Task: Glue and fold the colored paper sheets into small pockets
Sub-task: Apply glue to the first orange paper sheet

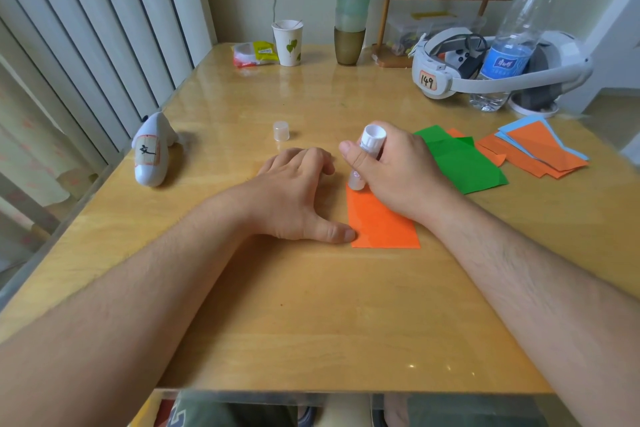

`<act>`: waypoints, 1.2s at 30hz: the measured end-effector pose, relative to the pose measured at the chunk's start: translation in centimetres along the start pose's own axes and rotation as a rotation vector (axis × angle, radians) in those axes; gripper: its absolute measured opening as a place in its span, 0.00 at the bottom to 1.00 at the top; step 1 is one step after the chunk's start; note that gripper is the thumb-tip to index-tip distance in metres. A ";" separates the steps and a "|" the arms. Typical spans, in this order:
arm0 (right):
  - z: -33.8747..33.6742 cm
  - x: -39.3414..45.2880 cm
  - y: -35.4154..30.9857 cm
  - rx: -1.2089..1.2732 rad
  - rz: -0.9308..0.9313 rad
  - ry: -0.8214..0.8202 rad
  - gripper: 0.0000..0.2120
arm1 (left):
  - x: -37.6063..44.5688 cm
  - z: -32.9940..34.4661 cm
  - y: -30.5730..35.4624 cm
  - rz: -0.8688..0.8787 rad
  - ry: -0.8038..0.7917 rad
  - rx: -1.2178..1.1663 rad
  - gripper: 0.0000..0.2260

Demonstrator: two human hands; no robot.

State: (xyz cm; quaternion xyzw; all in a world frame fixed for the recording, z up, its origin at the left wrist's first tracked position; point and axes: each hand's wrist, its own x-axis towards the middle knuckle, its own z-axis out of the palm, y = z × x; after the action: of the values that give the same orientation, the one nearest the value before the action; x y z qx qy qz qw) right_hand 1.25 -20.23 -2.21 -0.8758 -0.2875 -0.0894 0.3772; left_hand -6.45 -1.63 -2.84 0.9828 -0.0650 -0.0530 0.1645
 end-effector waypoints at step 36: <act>-0.5 -0.9 -1.2 0.013 0.024 -0.147 0.14 | 0.1 0.1 -0.3 0.015 0.014 0.006 0.47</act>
State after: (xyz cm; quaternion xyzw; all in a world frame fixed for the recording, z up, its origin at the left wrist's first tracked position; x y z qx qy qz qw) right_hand -0.19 -20.35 -1.45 -0.8810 -0.3044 -0.0186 0.3617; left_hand -6.30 -1.45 -3.04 0.9832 -0.0712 -0.0445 0.1623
